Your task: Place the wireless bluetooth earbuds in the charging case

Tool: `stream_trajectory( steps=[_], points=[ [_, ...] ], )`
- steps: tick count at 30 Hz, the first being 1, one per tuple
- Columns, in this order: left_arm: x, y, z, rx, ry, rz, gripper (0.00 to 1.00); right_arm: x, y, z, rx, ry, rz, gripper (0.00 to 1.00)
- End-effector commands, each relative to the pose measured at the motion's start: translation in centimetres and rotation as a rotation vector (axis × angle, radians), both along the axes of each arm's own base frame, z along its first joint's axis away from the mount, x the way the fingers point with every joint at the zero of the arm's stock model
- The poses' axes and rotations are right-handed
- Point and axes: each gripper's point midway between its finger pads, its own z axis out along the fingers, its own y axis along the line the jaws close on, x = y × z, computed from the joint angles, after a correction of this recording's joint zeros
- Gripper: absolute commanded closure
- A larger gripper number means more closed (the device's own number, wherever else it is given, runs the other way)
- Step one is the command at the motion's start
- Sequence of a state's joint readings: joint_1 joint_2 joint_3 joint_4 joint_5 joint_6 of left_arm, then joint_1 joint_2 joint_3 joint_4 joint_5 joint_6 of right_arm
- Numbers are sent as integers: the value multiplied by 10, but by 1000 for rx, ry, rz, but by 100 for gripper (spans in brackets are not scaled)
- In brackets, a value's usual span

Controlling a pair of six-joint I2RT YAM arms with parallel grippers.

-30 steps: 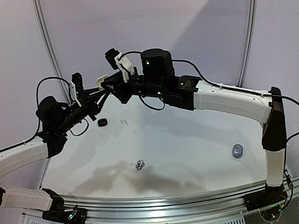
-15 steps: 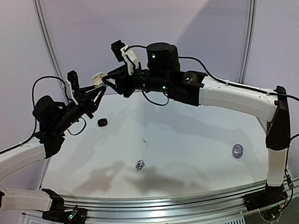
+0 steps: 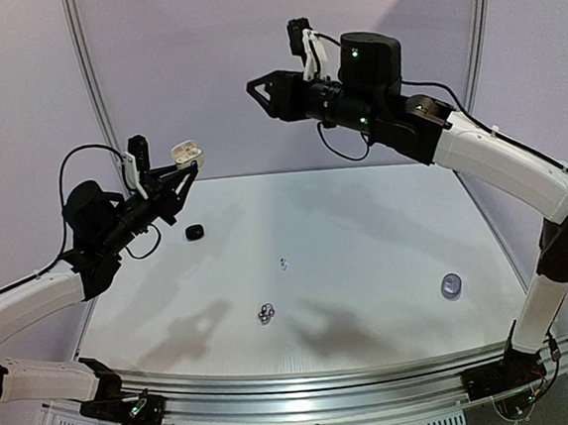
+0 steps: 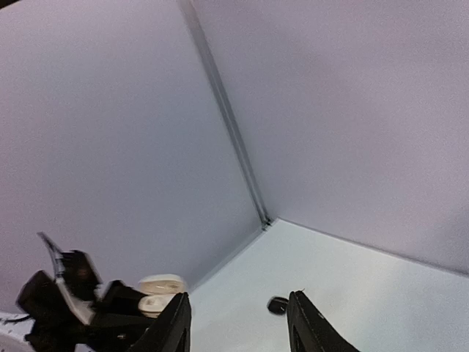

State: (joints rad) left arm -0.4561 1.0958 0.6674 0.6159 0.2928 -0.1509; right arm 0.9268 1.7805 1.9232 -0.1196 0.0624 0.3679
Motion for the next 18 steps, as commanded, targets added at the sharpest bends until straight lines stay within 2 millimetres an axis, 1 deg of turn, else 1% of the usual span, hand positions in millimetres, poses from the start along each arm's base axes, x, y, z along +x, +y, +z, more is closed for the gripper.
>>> stream_trajectory(
  steps=[1, 2, 3, 4, 5, 6, 7, 8, 9, 10, 11, 14, 17, 18],
  points=[
    [3, 11, 6, -1, -11, 53, 100, 53, -32, -167, -348, 394, -305, 46],
    [3, 12, 5, 1, -8, 57, 100, 55, -29, -189, -403, 434, -309, 42],
    [3, 12, 5, 4, -8, 60, 100, 57, -24, -220, -465, 488, -303, 38],
    [3, 12, 4, 6, -7, 61, 100, 57, -18, -229, -485, 519, -287, 35],
    [3, 13, 4, 8, -5, 63, 100, 57, -13, -248, -524, 561, -276, 33],
    [3, 13, 3, 9, -3, 64, 100, 56, -11, -262, -557, 598, -270, 32],
    [3, 13, 2, 10, 0, 64, 100, 58, -7, -290, -605, 640, -272, 32],
    [3, 13, 2, 11, 1, 62, 100, 57, -5, -303, -629, 668, -264, 32],
    [3, 13, 2, 10, 2, 62, 100, 56, -2, -324, -659, 698, -257, 33],
    [3, 12, 2, 9, 4, 59, 100, 55, 2, -336, -669, 718, -243, 35],
    [3, 12, 2, 9, 4, 57, 100, 54, 6, -354, -687, 738, -229, 37],
    [3, 11, 0, 10, 9, 51, 100, 53, 13, -381, -709, 761, -207, 42],
    [4, 10, 1, 9, 10, 47, 100, 54, 15, -397, -725, 771, -198, 50],
    [4, 10, 0, 11, 11, 46, 100, 53, 16, -404, -732, 777, -191, 50]
  ],
)
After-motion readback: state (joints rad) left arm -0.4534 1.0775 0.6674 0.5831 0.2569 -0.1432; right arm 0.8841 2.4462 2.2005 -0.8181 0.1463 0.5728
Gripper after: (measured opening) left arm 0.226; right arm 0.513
